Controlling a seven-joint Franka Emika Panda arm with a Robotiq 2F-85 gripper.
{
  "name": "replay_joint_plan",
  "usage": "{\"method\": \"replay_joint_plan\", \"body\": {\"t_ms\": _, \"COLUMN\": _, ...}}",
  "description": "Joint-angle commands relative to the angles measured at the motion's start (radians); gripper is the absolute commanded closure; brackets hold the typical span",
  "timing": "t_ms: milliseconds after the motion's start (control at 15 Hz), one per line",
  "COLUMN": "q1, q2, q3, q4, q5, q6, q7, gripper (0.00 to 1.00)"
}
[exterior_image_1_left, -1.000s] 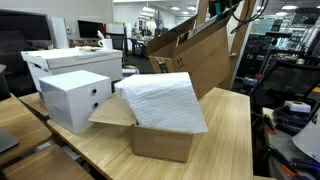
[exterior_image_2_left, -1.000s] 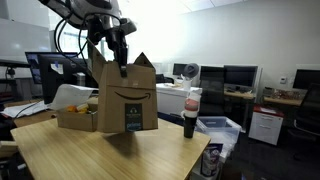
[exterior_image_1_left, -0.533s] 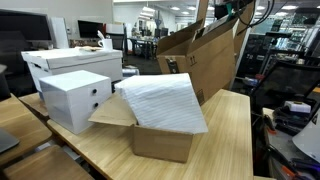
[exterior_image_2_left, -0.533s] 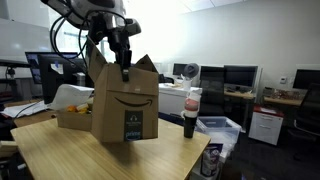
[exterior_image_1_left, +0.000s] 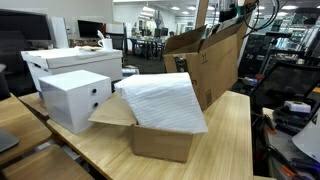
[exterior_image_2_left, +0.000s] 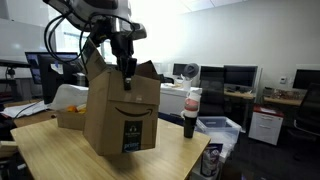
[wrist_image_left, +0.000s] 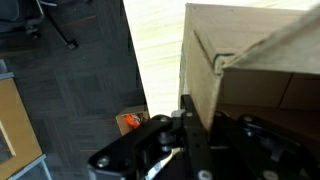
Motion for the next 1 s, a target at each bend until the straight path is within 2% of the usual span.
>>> {"method": "replay_joint_plan", "body": {"t_ms": 0, "q1": -0.021, "q2": 0.001, "q3": -0.016, "q4": -0.037, "q5": 0.058, "q6": 0.025, "q7": -0.114, "gripper": 0.66}}
{"method": "replay_joint_plan", "body": {"t_ms": 67, "q1": -0.021, "q2": 0.008, "q3": -0.017, "q4": -0.036, "q5": 0.063, "q6": 0.015, "q7": -0.124, "gripper": 0.61}}
{"method": "replay_joint_plan", "body": {"t_ms": 267, "q1": -0.022, "q2": 0.032, "q3": -0.002, "q4": -0.026, "q5": 0.051, "q6": -0.001, "q7": -0.103, "gripper": 0.33}}
{"method": "replay_joint_plan", "body": {"t_ms": 600, "q1": -0.010, "q2": 0.032, "q3": 0.030, "q4": 0.006, "q5": 0.052, "q6": -0.027, "q7": -0.069, "gripper": 0.05}}
{"method": "replay_joint_plan", "body": {"t_ms": 667, "q1": -0.006, "q2": 0.031, "q3": 0.042, "q4": 0.017, "q5": 0.053, "q6": -0.041, "q7": -0.054, "gripper": 0.02}}
{"method": "replay_joint_plan", "body": {"t_ms": 933, "q1": 0.033, "q2": 0.010, "q3": 0.100, "q4": 0.060, "q5": 0.081, "q6": -0.059, "q7": -0.017, "gripper": 0.00}}
